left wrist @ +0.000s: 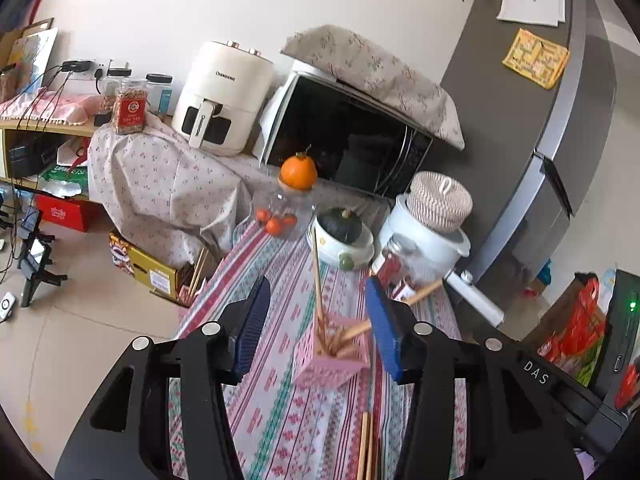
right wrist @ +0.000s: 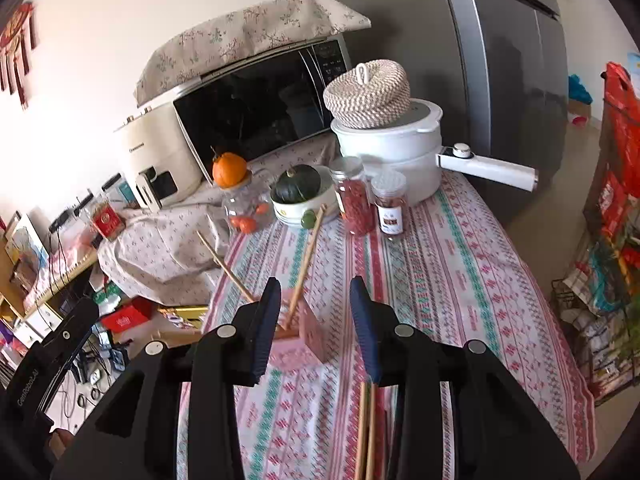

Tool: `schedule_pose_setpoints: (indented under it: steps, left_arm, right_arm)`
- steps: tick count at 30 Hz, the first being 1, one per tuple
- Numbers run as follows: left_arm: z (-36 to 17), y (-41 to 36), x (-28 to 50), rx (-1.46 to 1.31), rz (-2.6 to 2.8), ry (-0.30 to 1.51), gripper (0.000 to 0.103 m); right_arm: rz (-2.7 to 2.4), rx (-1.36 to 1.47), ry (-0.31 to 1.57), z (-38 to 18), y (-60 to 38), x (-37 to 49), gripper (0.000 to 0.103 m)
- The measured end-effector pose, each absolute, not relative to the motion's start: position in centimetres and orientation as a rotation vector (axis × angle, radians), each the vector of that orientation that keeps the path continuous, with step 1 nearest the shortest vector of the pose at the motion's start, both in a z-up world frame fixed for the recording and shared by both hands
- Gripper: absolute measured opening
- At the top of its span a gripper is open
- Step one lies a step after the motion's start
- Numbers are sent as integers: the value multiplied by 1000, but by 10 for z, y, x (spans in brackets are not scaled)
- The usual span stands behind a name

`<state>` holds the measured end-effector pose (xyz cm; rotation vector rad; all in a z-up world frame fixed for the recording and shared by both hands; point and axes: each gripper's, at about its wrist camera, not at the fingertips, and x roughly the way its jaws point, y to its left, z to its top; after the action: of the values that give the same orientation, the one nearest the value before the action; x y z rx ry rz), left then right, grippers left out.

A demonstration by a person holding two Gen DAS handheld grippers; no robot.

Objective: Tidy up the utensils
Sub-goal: 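Open both grippers to drop the chopsticks into the pink holder, then move both grippers back down to the chopstick pile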

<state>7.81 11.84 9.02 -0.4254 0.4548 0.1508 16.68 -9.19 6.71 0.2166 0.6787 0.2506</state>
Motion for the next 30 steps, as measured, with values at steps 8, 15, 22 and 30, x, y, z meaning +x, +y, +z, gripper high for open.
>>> schedule_pose_setpoints:
  steps: [8,15,22,30]
  left_arm:
    - [59,91,59,-357,151,517,68]
    - [29,79,54,-333,150,614,78]
    - [10,68,48,-300,156,661,86]
    - [-12,57,46,-269,152,734,95]
  right_arm:
    - [229,182,715,36,-99,141,57]
    - [190,164,741,8,-111,123,65]
    - [143,140,782,-17,-125,109,74]
    - [98,127,847,-45,-144,97,83]
